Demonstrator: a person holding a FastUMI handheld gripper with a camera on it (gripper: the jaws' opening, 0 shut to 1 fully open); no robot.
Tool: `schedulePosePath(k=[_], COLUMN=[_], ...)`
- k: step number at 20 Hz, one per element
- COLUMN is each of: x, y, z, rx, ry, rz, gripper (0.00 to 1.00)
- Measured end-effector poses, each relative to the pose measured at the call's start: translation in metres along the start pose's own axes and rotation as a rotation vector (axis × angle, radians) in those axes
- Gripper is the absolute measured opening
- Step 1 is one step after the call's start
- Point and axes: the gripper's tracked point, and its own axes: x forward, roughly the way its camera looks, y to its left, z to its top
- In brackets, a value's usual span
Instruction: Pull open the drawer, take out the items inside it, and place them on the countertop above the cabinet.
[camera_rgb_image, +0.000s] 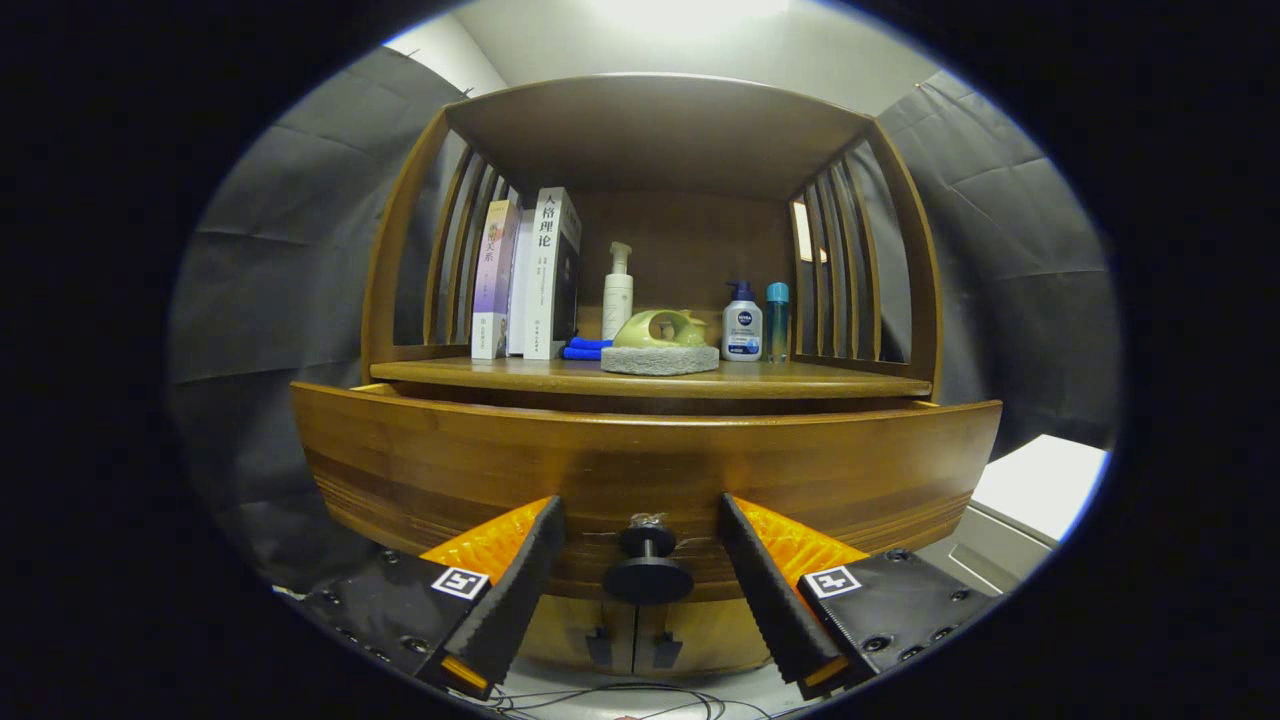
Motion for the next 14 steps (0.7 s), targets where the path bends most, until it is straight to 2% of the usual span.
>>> schedulePosePath(k=[3,14], x=[0.021,0.072], y=[0.001,0.007], z=[0.000,0.003], rx=[-0.026,0.002], ry=[-0.006,-0.015], rz=[-0.008,-0.022], gripper=[0.99,0.98])
